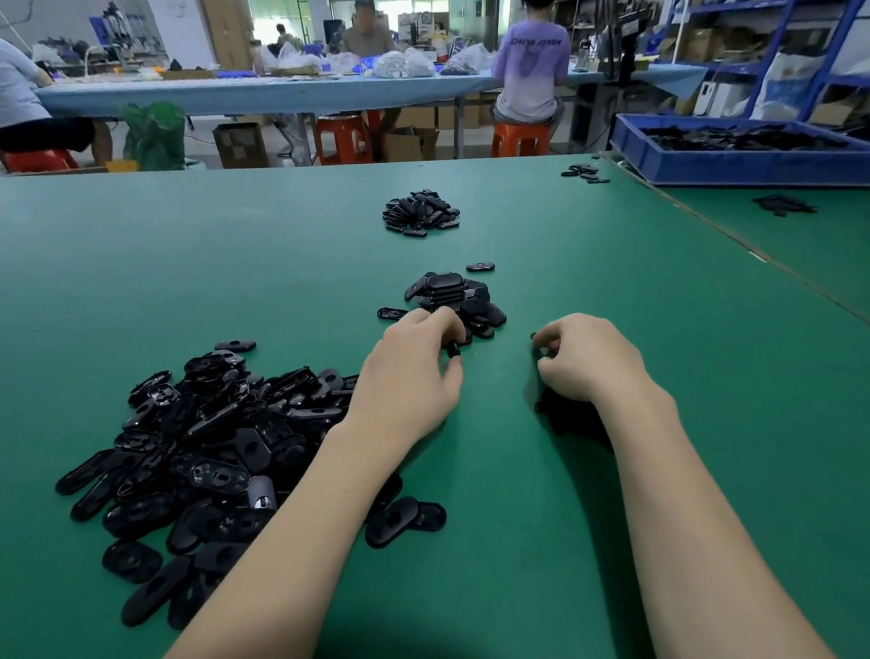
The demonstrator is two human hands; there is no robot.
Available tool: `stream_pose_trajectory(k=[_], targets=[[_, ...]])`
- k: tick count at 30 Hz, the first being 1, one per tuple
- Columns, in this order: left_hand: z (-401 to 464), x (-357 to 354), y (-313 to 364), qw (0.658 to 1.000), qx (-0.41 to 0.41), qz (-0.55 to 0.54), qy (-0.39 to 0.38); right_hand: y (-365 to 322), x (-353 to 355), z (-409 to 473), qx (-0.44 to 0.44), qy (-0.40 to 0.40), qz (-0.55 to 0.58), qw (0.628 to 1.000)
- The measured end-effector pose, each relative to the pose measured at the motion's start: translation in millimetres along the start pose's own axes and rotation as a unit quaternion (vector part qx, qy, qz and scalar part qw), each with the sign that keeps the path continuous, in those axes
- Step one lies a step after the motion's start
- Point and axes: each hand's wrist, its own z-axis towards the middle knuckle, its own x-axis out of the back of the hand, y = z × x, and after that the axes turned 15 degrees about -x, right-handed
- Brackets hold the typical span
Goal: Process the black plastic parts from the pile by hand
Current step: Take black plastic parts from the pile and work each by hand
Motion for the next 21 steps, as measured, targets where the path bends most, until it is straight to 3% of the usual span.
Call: stream_pose_trajectory(k=[4, 11, 17, 21], targets=[[1.2, -0.2, -1.1, 0.997, 0.034, -0.07, 0.023, -0.5, -4.6, 2.0, -0.013, 0.031, 0.021, 0.999], [0.7, -0.6, -7.9, 0.993, 0.101, -0.06, -0.015, -0.6, -10.8, 5.6, -0.027, 0.053, -0.001, 0.998], [-1.7, 2.7, -9.3, 0.987, 0.08, 0.12, -0.072, -1.9, -11.1, 5.5, -0.066, 0.061, 0.058, 0.994], [-1.8, 3.7, -9.2, 0.984, 0.076, 0.14, -0.084, -4.1, -10.9, 3.7, -0.053, 0.057, 0.038, 0.996]])
